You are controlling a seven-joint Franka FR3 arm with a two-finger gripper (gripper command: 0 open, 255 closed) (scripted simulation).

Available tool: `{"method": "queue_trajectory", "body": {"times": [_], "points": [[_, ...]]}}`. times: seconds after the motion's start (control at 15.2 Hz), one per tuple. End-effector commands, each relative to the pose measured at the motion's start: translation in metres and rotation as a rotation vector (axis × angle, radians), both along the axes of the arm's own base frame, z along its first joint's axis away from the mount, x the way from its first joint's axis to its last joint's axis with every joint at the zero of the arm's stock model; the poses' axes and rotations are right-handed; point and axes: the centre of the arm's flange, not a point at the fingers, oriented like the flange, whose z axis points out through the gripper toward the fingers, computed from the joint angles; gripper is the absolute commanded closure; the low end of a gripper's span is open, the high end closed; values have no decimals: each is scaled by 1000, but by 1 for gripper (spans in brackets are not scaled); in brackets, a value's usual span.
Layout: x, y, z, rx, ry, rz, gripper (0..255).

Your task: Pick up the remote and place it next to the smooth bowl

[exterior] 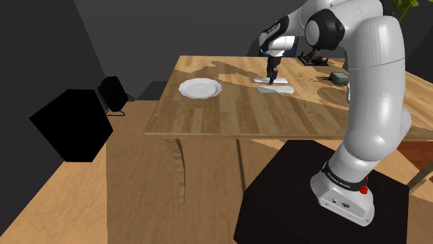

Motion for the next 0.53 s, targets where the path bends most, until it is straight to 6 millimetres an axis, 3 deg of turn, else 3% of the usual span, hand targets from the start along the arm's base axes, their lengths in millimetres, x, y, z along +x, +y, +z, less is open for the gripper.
{"method": "queue_trajectory", "body": {"times": [0.0, 0.46], "points": [[0, 0, 5, 0, 0, 0, 255], [0, 0, 42, 0, 0, 0, 255]]}}
